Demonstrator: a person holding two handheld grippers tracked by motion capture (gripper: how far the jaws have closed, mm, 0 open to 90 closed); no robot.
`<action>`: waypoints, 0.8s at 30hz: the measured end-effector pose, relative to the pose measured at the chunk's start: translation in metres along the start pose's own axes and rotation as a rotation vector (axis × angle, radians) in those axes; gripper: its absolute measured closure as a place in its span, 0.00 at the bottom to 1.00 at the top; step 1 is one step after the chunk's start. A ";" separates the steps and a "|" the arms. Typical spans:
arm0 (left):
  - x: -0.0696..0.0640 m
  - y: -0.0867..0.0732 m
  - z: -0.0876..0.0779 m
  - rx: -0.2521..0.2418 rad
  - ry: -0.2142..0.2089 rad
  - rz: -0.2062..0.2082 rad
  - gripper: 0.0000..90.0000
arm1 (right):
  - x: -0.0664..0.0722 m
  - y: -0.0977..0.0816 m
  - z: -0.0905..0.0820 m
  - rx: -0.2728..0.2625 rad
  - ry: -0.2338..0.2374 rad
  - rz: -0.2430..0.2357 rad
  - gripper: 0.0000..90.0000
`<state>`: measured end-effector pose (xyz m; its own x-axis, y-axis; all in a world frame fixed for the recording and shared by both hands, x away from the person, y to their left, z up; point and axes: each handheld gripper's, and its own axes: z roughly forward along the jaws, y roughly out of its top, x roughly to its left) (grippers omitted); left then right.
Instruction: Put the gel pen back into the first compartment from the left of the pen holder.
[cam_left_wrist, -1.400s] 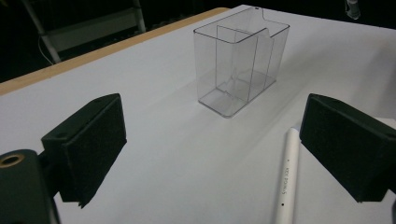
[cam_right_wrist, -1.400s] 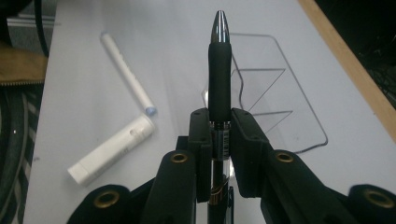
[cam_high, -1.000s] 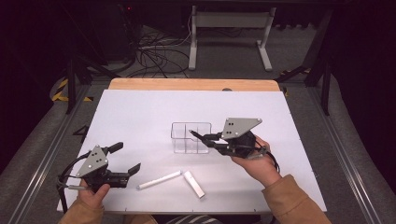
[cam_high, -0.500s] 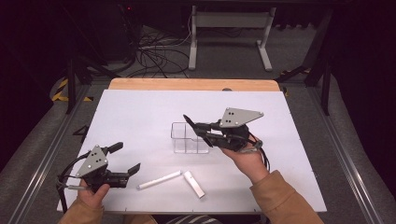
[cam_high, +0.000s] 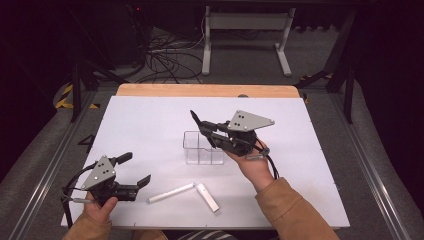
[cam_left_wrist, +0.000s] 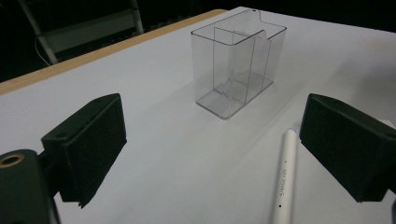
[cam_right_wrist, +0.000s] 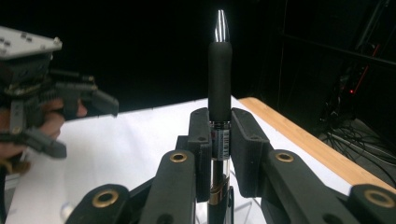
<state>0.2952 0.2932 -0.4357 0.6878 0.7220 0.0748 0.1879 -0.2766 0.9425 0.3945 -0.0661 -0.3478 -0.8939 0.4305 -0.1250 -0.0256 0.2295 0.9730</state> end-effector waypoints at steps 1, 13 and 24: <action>0.000 0.000 0.000 0.000 0.000 0.000 0.09 | -0.001 0.000 0.002 -0.008 0.003 0.009 0.88; 0.000 0.000 0.001 -0.001 -0.004 -0.005 0.09 | -0.004 -0.005 0.023 -0.042 -0.022 0.027 0.88; 0.001 0.000 0.002 -0.001 -0.002 0.002 0.09 | -0.001 -0.009 0.043 -0.039 -0.035 0.004 0.88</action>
<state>0.2970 0.2929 -0.4366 0.6899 0.7199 0.0763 0.1858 -0.2780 0.9424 0.4150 -0.0311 -0.3650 -0.8777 0.4622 -0.1268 -0.0397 0.1935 0.9803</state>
